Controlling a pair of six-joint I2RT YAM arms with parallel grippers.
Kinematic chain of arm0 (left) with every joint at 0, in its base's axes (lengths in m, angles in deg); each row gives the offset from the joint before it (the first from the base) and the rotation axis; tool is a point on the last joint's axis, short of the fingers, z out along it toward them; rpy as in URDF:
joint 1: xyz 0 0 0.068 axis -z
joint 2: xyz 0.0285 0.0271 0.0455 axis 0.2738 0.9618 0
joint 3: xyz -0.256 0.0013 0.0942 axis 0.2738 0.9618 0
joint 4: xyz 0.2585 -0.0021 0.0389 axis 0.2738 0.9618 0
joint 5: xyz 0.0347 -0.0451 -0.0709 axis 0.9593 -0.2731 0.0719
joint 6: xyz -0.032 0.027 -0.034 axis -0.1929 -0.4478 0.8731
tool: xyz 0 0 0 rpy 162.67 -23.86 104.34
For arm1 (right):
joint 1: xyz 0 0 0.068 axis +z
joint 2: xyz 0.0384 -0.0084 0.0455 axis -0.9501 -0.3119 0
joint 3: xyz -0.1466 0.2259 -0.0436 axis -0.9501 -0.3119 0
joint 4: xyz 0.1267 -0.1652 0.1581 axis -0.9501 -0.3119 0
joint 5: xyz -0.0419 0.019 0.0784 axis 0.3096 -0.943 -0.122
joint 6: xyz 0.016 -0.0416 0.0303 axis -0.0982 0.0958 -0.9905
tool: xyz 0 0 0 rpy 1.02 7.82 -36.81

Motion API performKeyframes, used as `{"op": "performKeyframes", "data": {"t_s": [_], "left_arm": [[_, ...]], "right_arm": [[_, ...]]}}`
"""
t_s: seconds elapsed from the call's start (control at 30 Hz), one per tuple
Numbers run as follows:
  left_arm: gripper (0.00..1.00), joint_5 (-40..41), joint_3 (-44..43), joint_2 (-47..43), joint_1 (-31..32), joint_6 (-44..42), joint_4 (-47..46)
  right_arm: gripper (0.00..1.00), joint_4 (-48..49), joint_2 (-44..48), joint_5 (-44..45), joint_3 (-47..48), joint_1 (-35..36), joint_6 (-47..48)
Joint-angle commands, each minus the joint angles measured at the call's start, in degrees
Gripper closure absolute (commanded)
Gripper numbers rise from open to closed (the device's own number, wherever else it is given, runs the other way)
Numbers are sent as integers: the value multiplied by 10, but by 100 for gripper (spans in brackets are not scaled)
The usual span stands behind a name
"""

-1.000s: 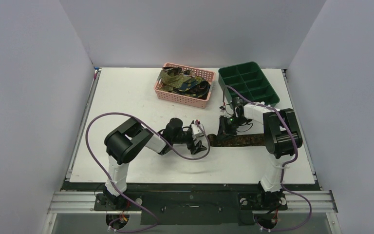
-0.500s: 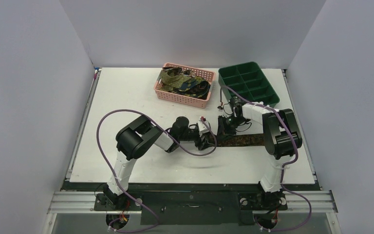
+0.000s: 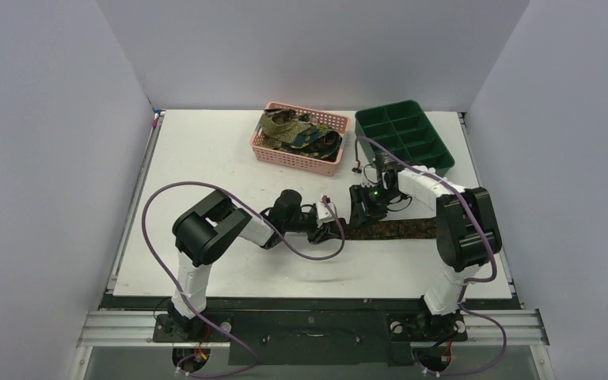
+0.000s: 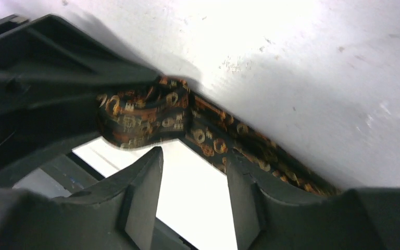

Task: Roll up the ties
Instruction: Roll the tie at the center of the board.

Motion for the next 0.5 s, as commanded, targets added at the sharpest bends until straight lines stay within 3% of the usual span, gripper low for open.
{"op": "performKeyframes", "data": {"t_s": [0.0, 0.13, 0.37, 0.47], "left_arm": [[89, 26, 20, -3, -5, -51, 145], [89, 32, 10, -1, -4, -55, 159], [87, 38, 8, 1, -3, -67, 167], [87, 39, 9, 1, -3, -71, 170]], "right_arm": [[52, -7, 70, -44, -10, -16, 6], [51, 37, 65, -85, -23, 2, -71], [51, 101, 26, -82, -29, 18, -123], [64, 102, 12, -60, -25, 22, -116]]}}
